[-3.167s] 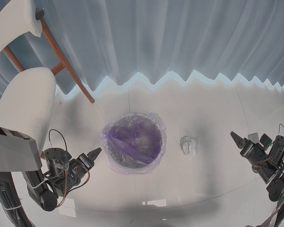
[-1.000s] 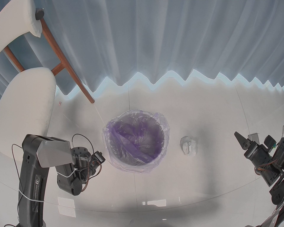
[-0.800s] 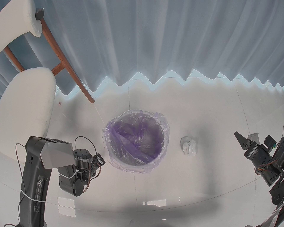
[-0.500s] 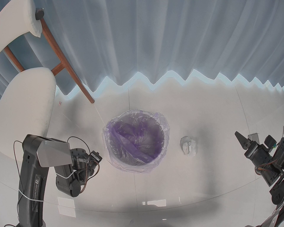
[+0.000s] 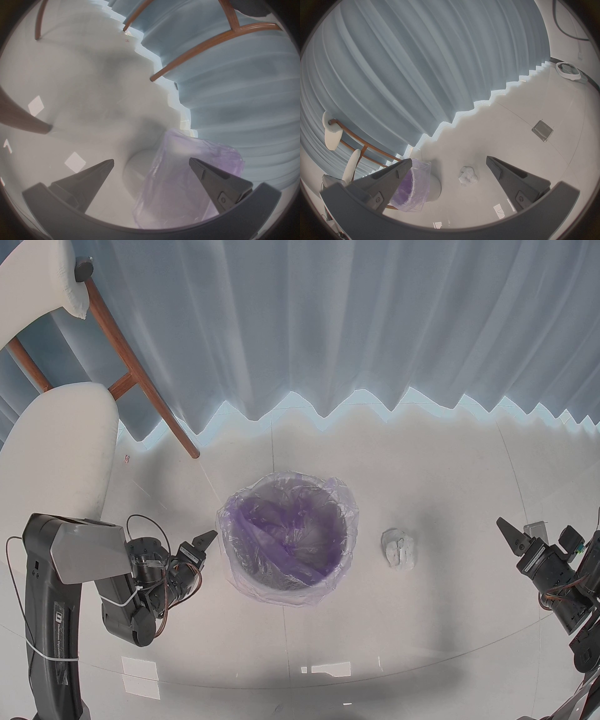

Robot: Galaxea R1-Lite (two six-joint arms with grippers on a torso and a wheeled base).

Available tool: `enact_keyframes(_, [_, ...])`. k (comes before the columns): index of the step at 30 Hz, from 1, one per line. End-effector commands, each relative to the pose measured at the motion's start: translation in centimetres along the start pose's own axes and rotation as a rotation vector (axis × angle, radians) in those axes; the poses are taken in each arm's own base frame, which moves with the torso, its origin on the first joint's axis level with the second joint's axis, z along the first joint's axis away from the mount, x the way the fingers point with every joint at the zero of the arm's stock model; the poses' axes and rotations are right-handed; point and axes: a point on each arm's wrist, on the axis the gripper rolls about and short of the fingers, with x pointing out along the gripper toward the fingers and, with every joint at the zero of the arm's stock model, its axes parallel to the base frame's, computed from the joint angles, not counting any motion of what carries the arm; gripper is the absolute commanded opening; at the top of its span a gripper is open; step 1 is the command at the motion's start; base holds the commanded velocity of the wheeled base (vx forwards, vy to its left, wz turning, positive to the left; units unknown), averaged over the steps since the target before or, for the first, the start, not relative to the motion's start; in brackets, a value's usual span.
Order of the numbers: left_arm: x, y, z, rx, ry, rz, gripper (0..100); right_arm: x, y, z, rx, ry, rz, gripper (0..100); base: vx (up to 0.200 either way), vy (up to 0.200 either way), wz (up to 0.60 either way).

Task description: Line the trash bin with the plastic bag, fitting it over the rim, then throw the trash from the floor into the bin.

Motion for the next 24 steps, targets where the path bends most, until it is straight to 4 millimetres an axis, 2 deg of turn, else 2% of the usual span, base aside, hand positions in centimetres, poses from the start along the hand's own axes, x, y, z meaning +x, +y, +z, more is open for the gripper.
enact_keyframes(1, [1.5, 0.0, -0.2, 0.005, 0.036, -0.056, 100, -0.2, -0.2, -0.3, 0.0, 0.013, -0.007, 100, 0.0, 0.0, 0.0])
enact_keyframes(6, [3.0, 0.0, -0.3, 0.015, 0.078, -0.119, 100, -0.2, -0.2, -0.3, 0.0, 0.013, -0.008, 100, 0.0, 0.0, 0.0])
enact_keyframes(10, [4.5, 0.8, -0.6, 0.017, 0.074, -0.132, 100, -0.3, -0.2, -0.2, 0.001, 0.011, -0.009, 100, 0.0, 0.0, 0.0])
enact_keyframes(16, [5.3, 0.9, -0.9, 0.025, 0.077, -0.139, 100, -0.3, -0.2, -0.2, -0.001, 0.009, -0.008, 100, 0.0, 0.0, 0.0])
enact_keyframes(17, [5.3, 0.9, -0.9, 0.025, 0.077, -0.139, 0, -0.3, -0.2, -0.2, -0.001, 0.009, -0.008, 100, 0.0, 0.0, 0.0])
enact_keyframes(24, [5.4, 1.2, -0.8, 0.036, 0.074, -0.133, 0, -0.3, -0.2, -0.2, -0.001, 0.004, -0.014, 100, 0.0, 0.0, 0.0])
